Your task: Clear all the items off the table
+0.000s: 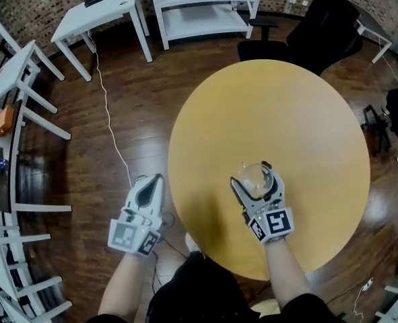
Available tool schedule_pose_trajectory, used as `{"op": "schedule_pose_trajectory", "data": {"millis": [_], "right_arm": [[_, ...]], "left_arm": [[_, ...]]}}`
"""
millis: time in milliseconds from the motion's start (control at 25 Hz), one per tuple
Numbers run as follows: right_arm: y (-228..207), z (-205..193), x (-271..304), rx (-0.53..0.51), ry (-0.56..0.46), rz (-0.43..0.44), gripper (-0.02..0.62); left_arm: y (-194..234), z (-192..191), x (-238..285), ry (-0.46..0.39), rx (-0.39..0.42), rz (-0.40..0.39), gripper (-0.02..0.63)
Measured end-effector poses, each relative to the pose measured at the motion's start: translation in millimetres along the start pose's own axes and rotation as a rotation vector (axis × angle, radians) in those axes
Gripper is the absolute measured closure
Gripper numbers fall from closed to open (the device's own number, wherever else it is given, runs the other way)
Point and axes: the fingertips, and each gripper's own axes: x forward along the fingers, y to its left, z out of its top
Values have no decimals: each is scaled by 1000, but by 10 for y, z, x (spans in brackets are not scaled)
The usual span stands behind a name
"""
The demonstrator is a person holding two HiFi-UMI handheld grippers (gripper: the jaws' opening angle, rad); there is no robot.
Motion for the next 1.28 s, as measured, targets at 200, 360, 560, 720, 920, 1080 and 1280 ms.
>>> {"op": "schedule_pose_trajectory", "data": {"millis": [200,360,560,720,920,1080,1280], "right_arm": [[-57,-411,278,29,50,12,175],[-91,-712,432,38,75,12,175],[-79,-828,556,28,55,15,175],[-81,-849,606,7,42,22,174],[-34,-845,620,-57,30,45,172],[-23,-884,641,-63,61,58,146],[-9,-915,530,-60,102,52,95]], "left_arm": [[184,-417,104,62,-75,55,603],[302,-676,84,90,-139,105,603],[369,-815,4,140,-125,123,603],[404,-831,-89,147,-142,136,603],[410,-870,-157,162,-148,145,603],[370,-876,-146,163,-152,129,604],[297,-763,-177,147,-152,86,604]]}}
